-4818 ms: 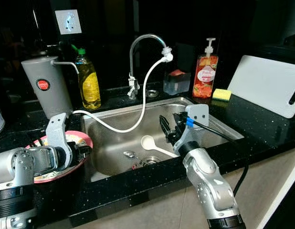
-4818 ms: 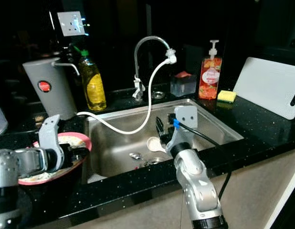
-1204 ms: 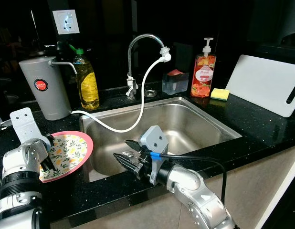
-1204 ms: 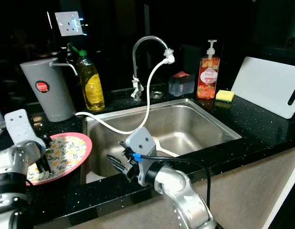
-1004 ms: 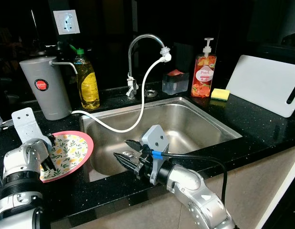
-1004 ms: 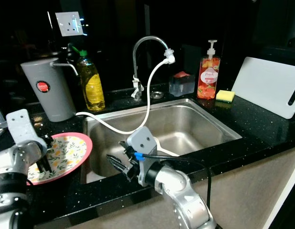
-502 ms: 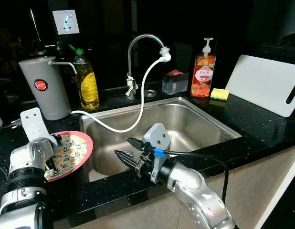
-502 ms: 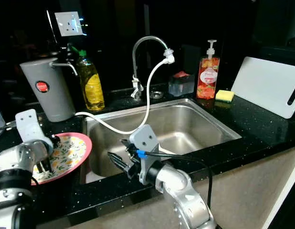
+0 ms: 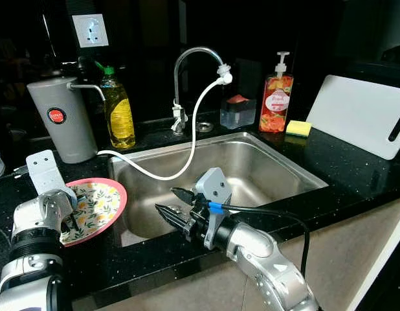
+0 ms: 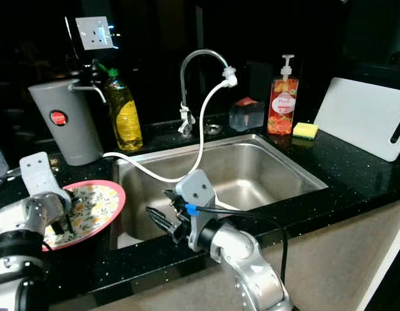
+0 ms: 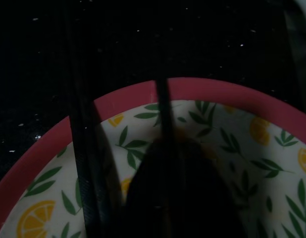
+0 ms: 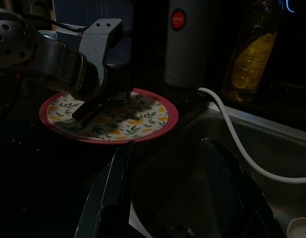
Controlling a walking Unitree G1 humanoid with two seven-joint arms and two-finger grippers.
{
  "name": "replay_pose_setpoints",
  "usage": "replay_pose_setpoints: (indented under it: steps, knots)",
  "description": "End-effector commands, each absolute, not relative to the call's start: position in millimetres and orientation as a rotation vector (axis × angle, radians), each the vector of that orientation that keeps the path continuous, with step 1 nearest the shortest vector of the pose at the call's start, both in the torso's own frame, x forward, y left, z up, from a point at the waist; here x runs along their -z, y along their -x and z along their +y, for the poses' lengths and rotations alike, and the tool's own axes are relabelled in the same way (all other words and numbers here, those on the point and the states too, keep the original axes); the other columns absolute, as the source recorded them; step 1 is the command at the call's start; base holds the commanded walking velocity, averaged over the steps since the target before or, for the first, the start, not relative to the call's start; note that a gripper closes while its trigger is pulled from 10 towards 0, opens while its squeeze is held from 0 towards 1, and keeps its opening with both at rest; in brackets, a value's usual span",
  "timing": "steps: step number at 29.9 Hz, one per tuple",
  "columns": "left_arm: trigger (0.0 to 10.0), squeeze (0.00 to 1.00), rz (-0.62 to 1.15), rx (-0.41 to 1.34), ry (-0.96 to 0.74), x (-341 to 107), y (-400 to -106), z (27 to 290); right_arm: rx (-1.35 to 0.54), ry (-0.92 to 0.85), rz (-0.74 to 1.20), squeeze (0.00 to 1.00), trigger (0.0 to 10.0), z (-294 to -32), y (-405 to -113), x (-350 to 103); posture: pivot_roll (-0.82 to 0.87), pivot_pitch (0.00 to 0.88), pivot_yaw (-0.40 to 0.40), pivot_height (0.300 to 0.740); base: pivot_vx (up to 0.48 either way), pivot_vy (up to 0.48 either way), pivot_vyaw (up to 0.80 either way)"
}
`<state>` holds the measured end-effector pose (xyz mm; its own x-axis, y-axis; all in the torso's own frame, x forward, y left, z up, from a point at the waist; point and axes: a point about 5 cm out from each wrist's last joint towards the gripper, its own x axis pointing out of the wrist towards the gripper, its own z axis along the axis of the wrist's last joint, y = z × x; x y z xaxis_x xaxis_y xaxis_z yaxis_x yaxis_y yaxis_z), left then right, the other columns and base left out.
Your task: Kitchen organization
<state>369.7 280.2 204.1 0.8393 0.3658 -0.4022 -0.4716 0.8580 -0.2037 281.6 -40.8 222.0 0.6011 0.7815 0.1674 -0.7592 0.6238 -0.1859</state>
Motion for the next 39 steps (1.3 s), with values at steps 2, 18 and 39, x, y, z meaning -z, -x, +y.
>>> replay_pose_setpoints:
  steps: [2, 18, 39]
  knots:
    - [0.0, 0.0, 0.405, -0.456, 0.267, -196, -368, 281, -0.896, 0.086, -0.241, 0.0, 10.0, -40, -280, -223, -0.01, 0.0, 0.067, 0.74, 0.0, 0.0, 0.0]
    - [10.0, 0.0, 0.035, -0.285, 0.176, -256, -377, 260, -0.899, 0.082, -0.245, 0.0, 10.0, -40, -280, -224, -0.01, 0.0, 0.066, 0.74, 0.0, 0.0, 0.0]
    - [10.0, 0.0, 0.127, 0.266, 0.07, -248, -377, 205, -0.695, 0.068, -0.231, 0.0, 10.0, -58, -301, -227, -0.02, 0.0, 0.071, 0.74, 0.0, 0.0, 0.0]
